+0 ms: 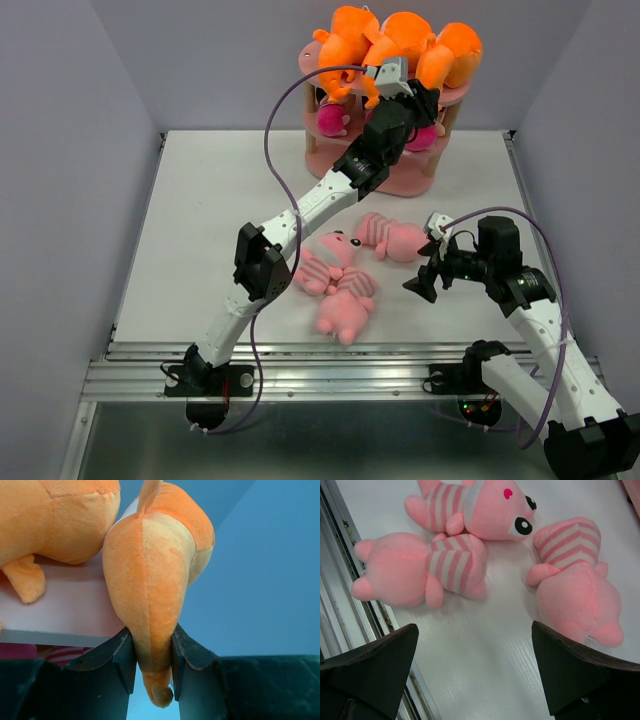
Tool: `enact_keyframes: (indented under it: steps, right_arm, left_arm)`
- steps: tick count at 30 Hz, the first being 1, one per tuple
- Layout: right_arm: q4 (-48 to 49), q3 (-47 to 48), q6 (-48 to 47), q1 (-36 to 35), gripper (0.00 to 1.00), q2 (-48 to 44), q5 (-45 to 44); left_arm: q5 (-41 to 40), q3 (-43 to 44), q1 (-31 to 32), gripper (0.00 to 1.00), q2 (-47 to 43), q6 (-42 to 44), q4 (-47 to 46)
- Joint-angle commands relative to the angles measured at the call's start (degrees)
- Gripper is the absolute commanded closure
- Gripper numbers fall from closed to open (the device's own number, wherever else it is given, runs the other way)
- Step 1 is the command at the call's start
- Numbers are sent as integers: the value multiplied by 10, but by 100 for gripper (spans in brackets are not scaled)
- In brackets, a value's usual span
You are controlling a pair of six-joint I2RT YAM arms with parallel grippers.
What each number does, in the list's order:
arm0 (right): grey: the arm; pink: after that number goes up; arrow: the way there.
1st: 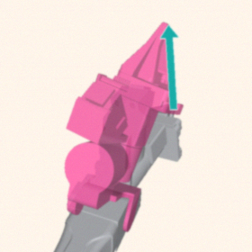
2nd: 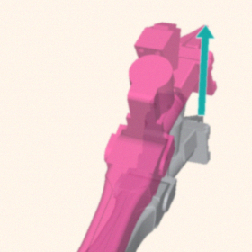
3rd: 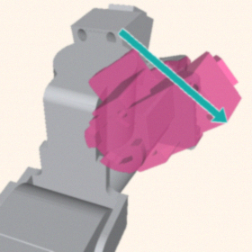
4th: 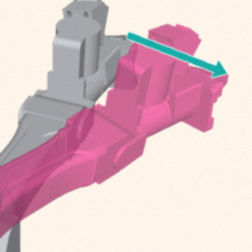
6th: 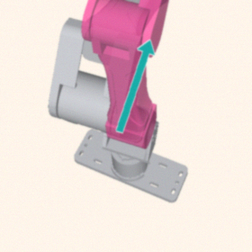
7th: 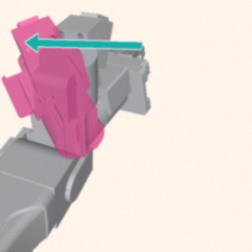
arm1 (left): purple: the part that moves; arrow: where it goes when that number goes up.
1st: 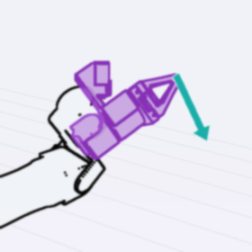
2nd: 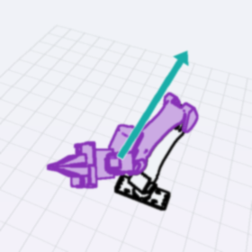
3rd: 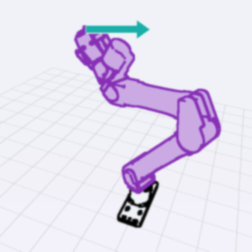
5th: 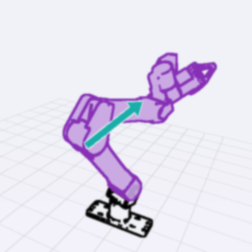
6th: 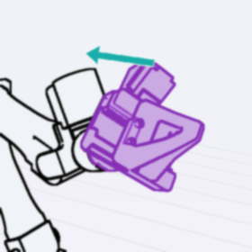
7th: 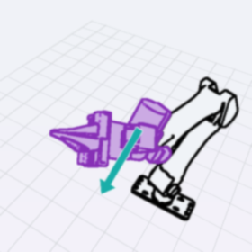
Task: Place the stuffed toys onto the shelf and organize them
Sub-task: Place the stuffed toy onto shelf
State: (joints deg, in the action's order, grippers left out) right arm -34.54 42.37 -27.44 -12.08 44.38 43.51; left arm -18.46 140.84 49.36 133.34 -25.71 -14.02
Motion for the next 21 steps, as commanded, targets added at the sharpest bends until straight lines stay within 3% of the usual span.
enact_keyframes:
  steps: [1,2,9,16,21]
  right_arm:
    - [-3,6,-9,-1,0,-3,7]
    - [-3,6,-9,-1,0,-3,7]
    - [-3,6,-9,-1,0,-3,6]
    - [-4,6,-8,-1,0,-2,6]
    - [-3,6,-9,-1,0,-1,6]
  left_arm:
    - [-5,11,-2,69,-14,-8,-49]
    - [-8,12,-2,74,-13,-10,-50]
    - [-12,12,-3,84,-2,-26,-72]
    - [-17,21,-7,83,16,-39,-93]
    - [-16,23,-9,76,24,-42,-95]
